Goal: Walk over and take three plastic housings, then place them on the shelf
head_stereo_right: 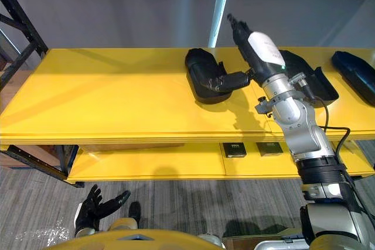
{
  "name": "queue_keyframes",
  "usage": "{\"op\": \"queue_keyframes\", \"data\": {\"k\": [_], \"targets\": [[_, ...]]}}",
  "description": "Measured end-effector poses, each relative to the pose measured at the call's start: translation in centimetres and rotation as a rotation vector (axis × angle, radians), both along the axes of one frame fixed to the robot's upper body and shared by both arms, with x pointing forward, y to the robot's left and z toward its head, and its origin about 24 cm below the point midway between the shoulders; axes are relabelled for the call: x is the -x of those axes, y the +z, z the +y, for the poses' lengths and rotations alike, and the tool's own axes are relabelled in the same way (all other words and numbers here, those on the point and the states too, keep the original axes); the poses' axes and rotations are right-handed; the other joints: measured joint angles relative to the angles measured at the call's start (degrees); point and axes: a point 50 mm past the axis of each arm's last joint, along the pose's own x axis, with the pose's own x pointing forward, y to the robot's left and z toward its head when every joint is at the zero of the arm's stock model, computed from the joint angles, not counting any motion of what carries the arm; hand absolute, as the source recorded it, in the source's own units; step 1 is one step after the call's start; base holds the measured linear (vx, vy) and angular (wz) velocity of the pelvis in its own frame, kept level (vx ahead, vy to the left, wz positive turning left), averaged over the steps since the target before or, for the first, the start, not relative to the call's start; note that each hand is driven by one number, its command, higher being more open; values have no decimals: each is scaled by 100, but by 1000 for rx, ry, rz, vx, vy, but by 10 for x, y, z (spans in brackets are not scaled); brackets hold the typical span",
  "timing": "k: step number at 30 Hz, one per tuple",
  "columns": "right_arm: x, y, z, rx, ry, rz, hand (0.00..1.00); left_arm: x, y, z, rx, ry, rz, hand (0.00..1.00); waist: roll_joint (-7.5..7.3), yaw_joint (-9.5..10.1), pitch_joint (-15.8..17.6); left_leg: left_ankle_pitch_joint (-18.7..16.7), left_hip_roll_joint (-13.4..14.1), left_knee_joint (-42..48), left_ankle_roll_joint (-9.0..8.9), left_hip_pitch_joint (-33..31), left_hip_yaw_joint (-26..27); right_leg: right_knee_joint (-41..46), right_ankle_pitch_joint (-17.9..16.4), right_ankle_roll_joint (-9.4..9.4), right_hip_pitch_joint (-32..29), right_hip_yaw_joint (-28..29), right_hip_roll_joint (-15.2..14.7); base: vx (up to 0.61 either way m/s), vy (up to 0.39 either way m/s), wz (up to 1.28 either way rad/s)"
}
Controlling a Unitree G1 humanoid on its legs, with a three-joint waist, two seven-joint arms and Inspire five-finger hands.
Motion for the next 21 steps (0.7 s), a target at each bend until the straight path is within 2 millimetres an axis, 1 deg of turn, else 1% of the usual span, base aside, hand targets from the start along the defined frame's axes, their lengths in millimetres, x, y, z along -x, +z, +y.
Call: {"op": "queue_keyframes", "data": {"k": [2,3,4,6,10,12,14,17,21], "targets": [[-1,-9,-5,6,-14,47,100,5,-2,6,-5,8,19,100,-106,18,-2,-3,-1,0,2,-3,1,-32,13,4,10,-3,6,0,0,0],[-2,-16,-6,35,-6,86,100,8,-2,10,-10,6,23,100,-175,32,-28,-11,-3,0,-11,8,4,-81,32,3,43,-3,15,0,0,0],[-2,-17,-6,46,-3,92,100,9,-2,10,-10,6,23,100,-186,36,-31,-12,-3,0,-13,11,4,-82,32,3,47,-3,15,0,0,0],[-1,-26,-6,118,39,162,100,8,-2,12,-8,-9,21,100,-252,87,-37,-11,-4,0,-29,23,3,-82,32,3,64,-5,15,0,0,0],[2,-39,-4,210,117,277,100,6,-1,13,3,-25,6,100,-307,133,-35,-11,-1,0,-30,50,-6,-81,32,3,95,-8,20,0,0,0],[3,-46,-3,223,143,312,100,5,-1,14,5,-26,3,100,-329,164,-29,-10,6,0,-30,72,1,-82,34,1,105,1,24,-12,-5,-3],[2,-54,-1,244,171,362,100,5,-3,16,4,-24,8,100,-346,242,-21,-20,24,0,-38,148,61,-97,34,-4,131,46,33,-32,-7,-13],[0,-56,2,263,205,381,100,7,-3,18,1,-24,18,100,-371,264,-11,-38,62,0,-18,150,96,-183,64,-42,127,76,80,-48,-11,-10],[0,-62,11,298,267,411,100,12,-6,20,-4,-22,42,100,-403,284,7,-72,81,0,-60,204,158,-238,81,-49,132,123,94,-25,-3,-10]]}}
